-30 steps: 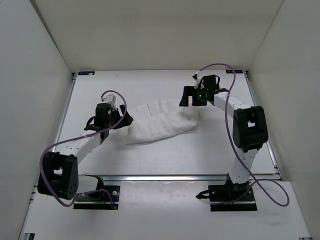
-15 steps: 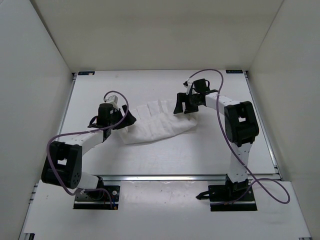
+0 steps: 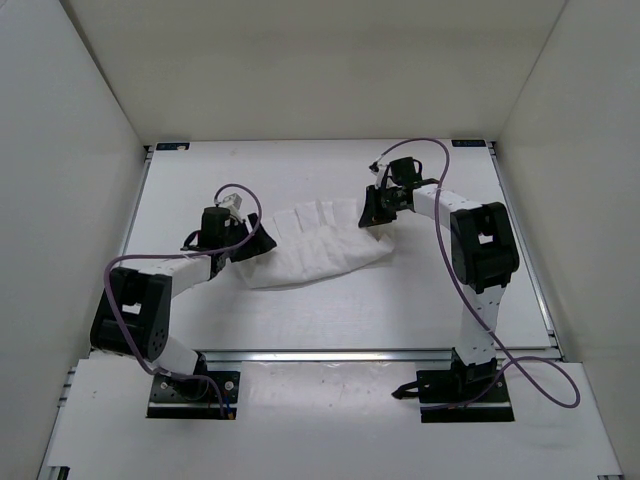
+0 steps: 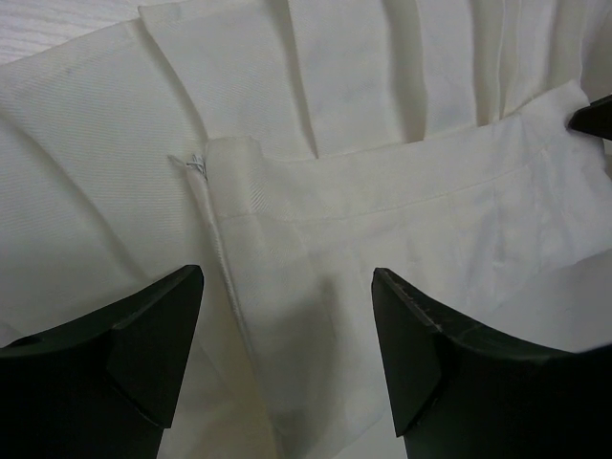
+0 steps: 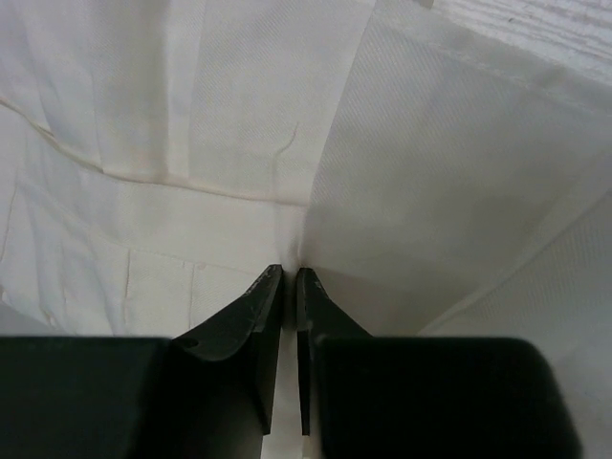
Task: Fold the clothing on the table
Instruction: Fold the skirt
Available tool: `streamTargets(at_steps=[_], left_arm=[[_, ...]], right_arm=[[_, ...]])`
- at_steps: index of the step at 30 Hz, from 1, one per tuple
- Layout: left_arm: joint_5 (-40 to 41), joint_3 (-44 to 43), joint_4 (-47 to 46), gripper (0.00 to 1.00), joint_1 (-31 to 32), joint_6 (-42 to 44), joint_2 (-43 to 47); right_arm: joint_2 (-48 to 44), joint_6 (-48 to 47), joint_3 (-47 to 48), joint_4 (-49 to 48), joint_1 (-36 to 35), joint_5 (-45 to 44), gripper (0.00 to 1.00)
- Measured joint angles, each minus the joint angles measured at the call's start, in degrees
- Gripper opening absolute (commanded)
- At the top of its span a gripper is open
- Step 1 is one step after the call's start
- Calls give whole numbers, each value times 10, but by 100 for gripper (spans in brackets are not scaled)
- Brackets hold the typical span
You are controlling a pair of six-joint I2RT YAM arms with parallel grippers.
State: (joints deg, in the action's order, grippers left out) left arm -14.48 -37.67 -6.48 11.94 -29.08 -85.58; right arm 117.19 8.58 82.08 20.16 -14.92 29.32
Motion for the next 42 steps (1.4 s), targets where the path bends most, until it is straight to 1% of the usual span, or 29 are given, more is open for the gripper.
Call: streamTargets(at_steps=[1, 2, 3, 4, 5, 6, 7, 8, 9, 10, 16, 21, 28, 32, 33, 34, 35, 36, 37, 42], left_arm=[[-3, -2, -1, 80, 0, 0, -5], [-6, -3, -1, 78, 0, -1, -9], [-10, -5, 0, 72, 0, -2, -14], [-12, -7, 0, 60, 0, -3, -17], [-14, -8, 0, 53, 0, -6, -18], [-14, -8, -1, 39, -1, -4, -19], [-16, -9, 0, 22, -2, -5, -19], [-17, -10, 0, 9, -3, -9, -19], [-19, -13, 0, 3, -5, -8, -19], [-22, -16, 0, 0, -5, -8, -19], [-27, -55, 13, 0, -9, -1, -16], [-38, -69, 13, 0, -18, 2, -9], [-56, -77, 13, 0, -28, 9, -9], [-64, -97, 12, 0, -39, 10, -10], [-64, -102, 10, 0, -40, 11, -10], [-66, -106, 7, 0, -40, 12, -10], [-66, -108, 3, 0, -40, 12, -10], [-66, -108, 0, 0, -39, 12, -11], [-67, -107, 0, 0, -38, 12, -11], [-68, -93, -2, 0, -38, 11, -11]], right_arm=[[0, 1, 0, 0, 0, 0, 8], [0, 2, 1, 2, 0, 0, 8], [0, 2, 2, 4, 1, 0, 6], [0, 1, 2, 5, 1, 0, 1], [0, 0, 2, 6, 1, 0, 0], [0, 0, 3, 8, 1, 0, 0], [0, -1, 3, 10, 1, -1, 0], [0, -2, 5, 14, 1, -1, 1], [0, -3, 6, 16, 1, -2, 0], [0, -3, 8, 19, 1, -2, 0], [-4, -8, 16, 33, 7, -4, 0], [-22, -9, 19, 39, 12, -5, 0], [-34, -2, 69, 31, 14, -2, 0], [-35, 4, 93, 30, 19, 1, 1], [-35, 5, 96, 29, 21, 1, 3], [-35, 7, 96, 28, 23, 1, 11], [-35, 9, 96, 28, 25, 2, 15], [-34, 10, 95, 29, 27, 1, 24], [-32, 10, 94, 29, 27, 1, 27], [-9, 10, 94, 31, 34, 12, 29]])
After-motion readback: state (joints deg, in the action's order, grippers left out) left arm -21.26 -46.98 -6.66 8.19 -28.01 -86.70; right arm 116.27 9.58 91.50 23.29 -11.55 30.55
